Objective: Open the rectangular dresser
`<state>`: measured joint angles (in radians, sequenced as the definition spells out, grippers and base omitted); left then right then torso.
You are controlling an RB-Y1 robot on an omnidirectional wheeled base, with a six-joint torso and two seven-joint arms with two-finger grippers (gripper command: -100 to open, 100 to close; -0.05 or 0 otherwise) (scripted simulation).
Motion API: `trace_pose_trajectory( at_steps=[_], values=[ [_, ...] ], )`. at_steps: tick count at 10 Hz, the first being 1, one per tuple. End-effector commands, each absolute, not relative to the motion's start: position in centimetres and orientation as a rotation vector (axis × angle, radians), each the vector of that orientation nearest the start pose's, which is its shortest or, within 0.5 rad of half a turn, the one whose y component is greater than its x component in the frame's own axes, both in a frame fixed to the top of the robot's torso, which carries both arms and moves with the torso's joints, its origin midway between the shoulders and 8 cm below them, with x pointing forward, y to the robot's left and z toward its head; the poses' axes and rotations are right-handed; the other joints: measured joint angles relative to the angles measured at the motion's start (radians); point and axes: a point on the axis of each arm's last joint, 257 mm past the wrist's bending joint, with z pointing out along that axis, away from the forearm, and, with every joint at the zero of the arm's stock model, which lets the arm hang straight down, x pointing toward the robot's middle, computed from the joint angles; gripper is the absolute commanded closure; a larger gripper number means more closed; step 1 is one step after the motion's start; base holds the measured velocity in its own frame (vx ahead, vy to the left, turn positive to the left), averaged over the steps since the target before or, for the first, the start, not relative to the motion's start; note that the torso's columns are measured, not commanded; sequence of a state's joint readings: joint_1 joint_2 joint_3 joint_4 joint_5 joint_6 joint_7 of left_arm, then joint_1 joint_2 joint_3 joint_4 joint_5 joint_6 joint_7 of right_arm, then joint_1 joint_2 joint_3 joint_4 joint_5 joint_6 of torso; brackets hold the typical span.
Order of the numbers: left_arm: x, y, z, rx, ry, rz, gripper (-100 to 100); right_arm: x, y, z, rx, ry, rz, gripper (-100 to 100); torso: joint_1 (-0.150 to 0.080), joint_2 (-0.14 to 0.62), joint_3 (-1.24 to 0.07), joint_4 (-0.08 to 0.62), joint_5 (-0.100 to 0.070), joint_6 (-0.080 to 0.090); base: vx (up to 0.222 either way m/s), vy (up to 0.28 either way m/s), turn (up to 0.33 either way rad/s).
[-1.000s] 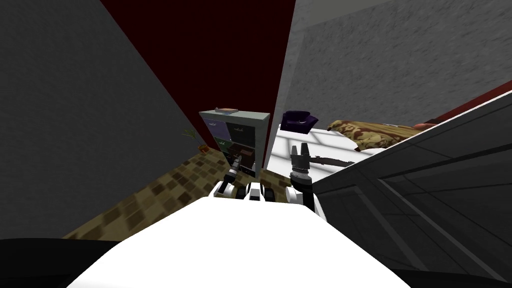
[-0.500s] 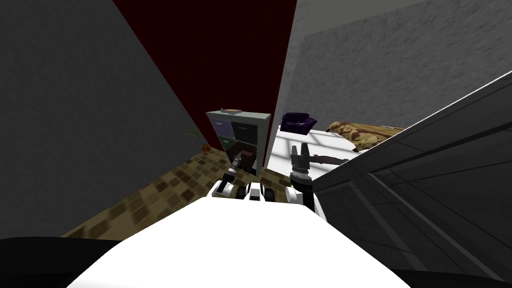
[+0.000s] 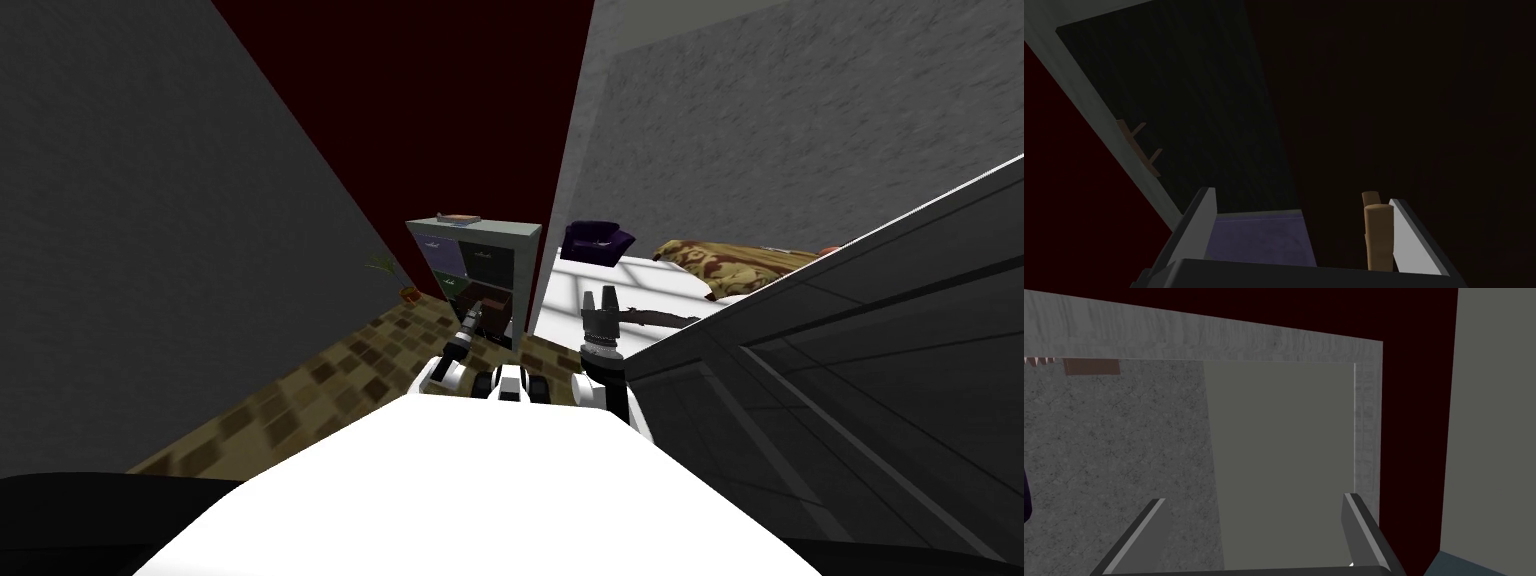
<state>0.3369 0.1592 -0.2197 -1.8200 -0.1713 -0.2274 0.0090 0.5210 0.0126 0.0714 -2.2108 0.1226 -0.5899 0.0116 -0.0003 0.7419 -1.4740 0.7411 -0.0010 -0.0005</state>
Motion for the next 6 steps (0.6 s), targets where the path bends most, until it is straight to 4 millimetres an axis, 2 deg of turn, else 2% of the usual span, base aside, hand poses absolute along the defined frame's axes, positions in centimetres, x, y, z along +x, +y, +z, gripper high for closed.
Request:
trace_pose_trajectory(
  at_steps=[1, 2, 6],
  values=[
    [44.09, 17.39, -21.16, -0.837, 1.340, -1.211, -100, 34.53, -24.18, 0.27, 0.587, 0.682, 1.288, 0, -0.001, 0.001, 0.000, 0.002, -0.001, 0.000, 0.000, 0.000, 0.000],
    [44.10, 17.41, -21.28, -0.841, 1.344, -1.208, 0, 34.53, -24.18, 0.27, 0.587, 0.682, 1.288, 0, -0.001, 0.000, 0.000, 0.001, -0.001, 0.000, 0.000, 0.000, 0.000],
    [44.04, 17.54, -21.69, -0.848, 1.351, -1.202, 0, 34.53, -24.18, 0.27, 0.587, 0.682, 1.288, 0, 0.000, -0.003, -0.002, -0.002, 0.001, 0.001, 0.000, 0.000, 0.000]
  ],
)
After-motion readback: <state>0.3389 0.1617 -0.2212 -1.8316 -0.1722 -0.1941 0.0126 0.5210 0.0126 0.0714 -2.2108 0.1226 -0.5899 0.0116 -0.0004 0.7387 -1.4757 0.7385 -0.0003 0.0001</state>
